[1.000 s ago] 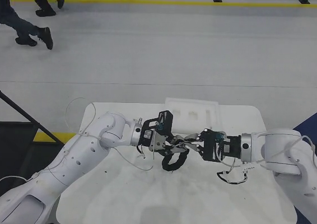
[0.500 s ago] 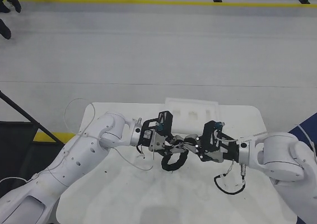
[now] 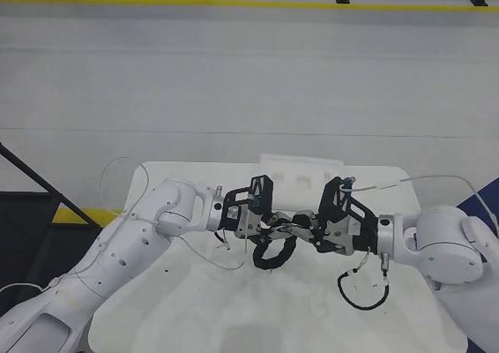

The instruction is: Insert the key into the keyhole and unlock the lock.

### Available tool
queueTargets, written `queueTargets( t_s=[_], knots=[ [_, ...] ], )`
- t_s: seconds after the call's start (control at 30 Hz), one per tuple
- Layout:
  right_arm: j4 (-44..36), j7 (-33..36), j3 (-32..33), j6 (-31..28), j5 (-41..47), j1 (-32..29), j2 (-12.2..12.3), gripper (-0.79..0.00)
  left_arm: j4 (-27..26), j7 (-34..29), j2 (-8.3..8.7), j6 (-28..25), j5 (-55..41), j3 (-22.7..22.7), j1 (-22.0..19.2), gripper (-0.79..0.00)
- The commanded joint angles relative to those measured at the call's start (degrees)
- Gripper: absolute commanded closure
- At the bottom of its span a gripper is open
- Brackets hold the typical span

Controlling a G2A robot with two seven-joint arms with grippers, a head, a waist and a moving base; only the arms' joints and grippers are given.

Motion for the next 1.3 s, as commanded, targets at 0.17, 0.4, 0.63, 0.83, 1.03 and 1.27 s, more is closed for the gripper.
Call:
queueTargets(
  t_s=[0.17, 0.4, 0.63, 0.83, 1.03, 1.27],
  knots=[
    [1.7, -3.9, 4.0, -6.6, -2.9, -2.2, 0.6, -0.785, 0.5, 1.0, 0.37, -0.5, -0.5, -2.2, 1.2, 0.000],
    [1.2, -10.5, 9.5, -13.1, -7.2, -8.1, 1.4, -0.785, 0.1, 0.7, 0.69, -0.2, 0.1, -3.9, 2.4, 0.000],
    [3.4, -11.9, 10.2, -16.2, -6.6, -10.2, 1.6, -0.785, 1.2, -6.1, 1.16, 5.1, 5.1, -4.7, 3.5, 0.000],
    [6.2, -12.4, 8.8, -17.5, -6.4, -9.6, 1.5, -0.785, 1.6, -12.2, 1.83, 9.6, 8.5, -5.5, 5.8, 0.000],
    [8.4, -12.7, 6.9, -19.1, -6.2, -8.2, 1.4, -0.785, 2.2, -15.9, 1.92, 10.9, 10.5, -4.8, 7.1, -0.425],
    [13.1, -13.9, 3.9, -22.1, -6.3, -5.3, 0.9, -0.785, 3.6, -16.2, 1.33, 10.8, 11.0, -3.3, 6.9, -0.785]
  ],
)
